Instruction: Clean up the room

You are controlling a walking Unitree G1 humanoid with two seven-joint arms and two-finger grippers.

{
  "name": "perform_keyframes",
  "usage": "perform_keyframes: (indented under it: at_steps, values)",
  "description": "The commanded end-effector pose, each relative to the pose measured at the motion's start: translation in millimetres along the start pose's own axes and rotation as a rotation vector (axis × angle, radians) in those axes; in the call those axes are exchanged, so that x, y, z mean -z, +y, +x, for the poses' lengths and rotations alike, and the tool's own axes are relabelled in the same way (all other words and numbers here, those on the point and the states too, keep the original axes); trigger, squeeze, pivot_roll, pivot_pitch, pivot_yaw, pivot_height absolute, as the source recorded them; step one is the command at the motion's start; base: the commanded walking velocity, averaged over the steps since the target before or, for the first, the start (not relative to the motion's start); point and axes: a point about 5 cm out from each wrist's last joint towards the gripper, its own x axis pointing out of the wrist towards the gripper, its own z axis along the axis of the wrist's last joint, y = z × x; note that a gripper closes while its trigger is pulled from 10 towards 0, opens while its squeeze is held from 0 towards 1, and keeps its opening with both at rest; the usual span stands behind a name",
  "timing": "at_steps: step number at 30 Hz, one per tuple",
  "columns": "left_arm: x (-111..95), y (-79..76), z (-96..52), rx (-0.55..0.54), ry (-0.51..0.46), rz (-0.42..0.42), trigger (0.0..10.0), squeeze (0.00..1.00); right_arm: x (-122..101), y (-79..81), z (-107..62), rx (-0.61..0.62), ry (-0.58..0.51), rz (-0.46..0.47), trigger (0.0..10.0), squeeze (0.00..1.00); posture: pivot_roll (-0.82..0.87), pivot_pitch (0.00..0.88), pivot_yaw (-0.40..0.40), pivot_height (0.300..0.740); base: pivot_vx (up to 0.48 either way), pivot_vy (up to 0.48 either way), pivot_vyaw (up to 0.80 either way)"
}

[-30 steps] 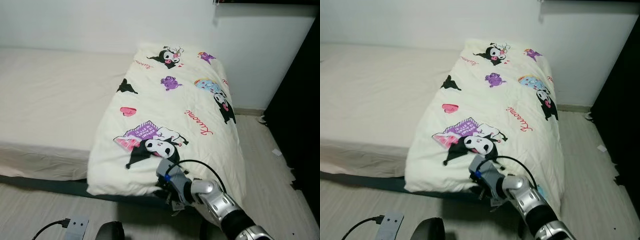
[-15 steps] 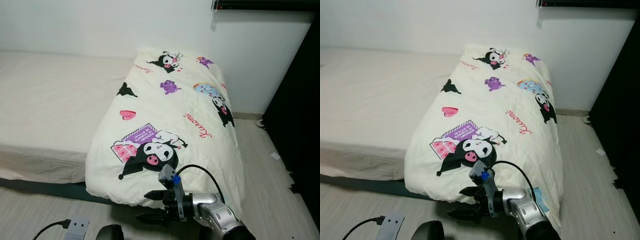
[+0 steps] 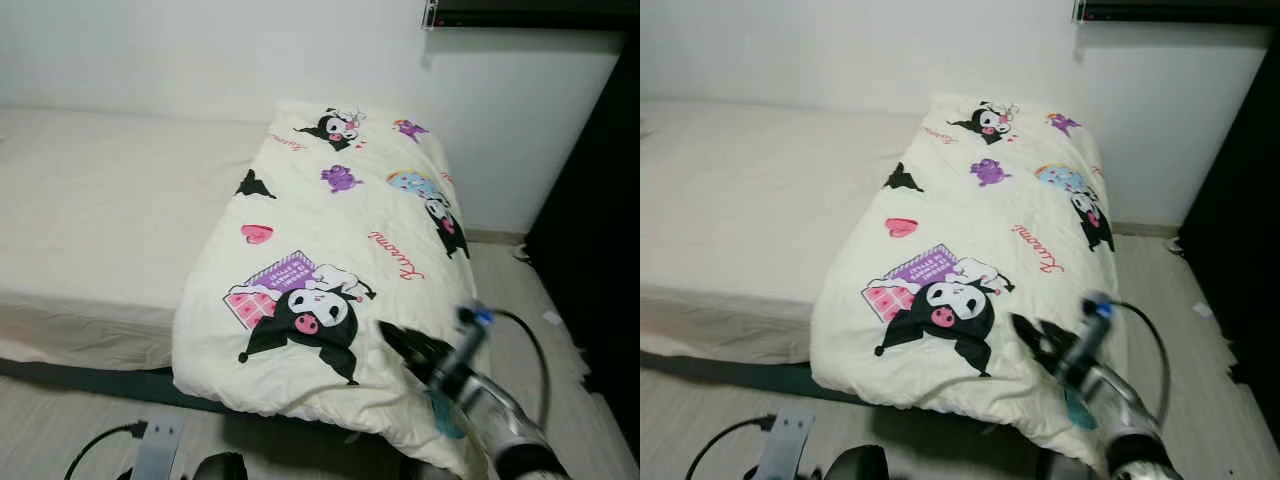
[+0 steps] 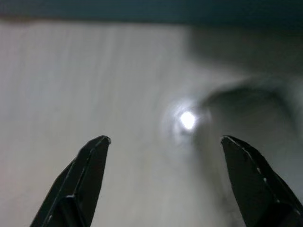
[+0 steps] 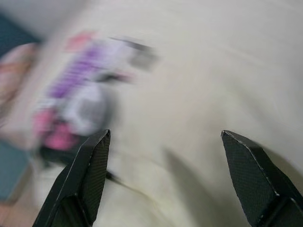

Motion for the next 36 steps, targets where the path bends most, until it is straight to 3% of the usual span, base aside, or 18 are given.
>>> perform_keyframes:
  at_steps: [1,4,10,17,20,24,27,36]
  values:
    - [-11,-0.9,1.9,-0.023,-0.036,-0.039,10.0,0.0,6,-9.3,-7.5,0.061,-0.015,0.045,10.0,0.0,-0.01,0.0,-0.032,0.516,0.0,0.0,0.0]
    - [-30,11.9,4.5,-0.105,-0.089,0.005,10.0,0.0,15,-18.9,-16.6,0.118,0.004,0.064,10.0,0.0,-0.01,0.0,-0.028,0.531,0.0,0.0,0.0]
    - [-34,17.3,5.1,-0.122,-0.088,0.025,10.0,0.0,25,-24.4,-21.8,0.166,0.011,0.095,10.0,0.0,-0.01,0.0,-0.012,0.546,0.0,0.0,0.0]
    - [-13,12.9,2.8,-0.107,-0.009,0.038,10.0,0.0,46,-29.3,-30.3,0.237,0.045,0.135,10.0,0.0,-0.01,0.0,-0.006,0.566,0.0,0.0,0.0]
    - [12,11.6,-2.2,-0.102,0.068,0.077,10.0,0.0,73,-36.7,-47.2,0.335,0.115,0.182,10.0,0.0,-0.01,0.0,-0.005,0.581,0.0,0.0,0.0]
    - [22,10.4,-4.6,-0.088,0.101,0.112,10.0,0.0,90,-42.0,-61.1,0.406,0.167,0.201,10.0,0.0,0.0,0.0,-0.01,0.596,-0.126,0.0,0.0]
    - [29,9.6,-6.3,-0.063,0.118,0.149,10.0,0.0,105,-46.1,-75.0,0.471,0.224,0.202,10.0,0.0,0.0,0.0,-0.01,0.611,-0.084,0.0,0.0]
    - [31,8.1,-6.5,-0.048,0.133,0.152,10.0,0.0,128,-50.3,-97.0,0.562,0.306,0.203,10.0,0.0,0.0,0.0,-0.008,0.641,0.0,0.0,0.0]
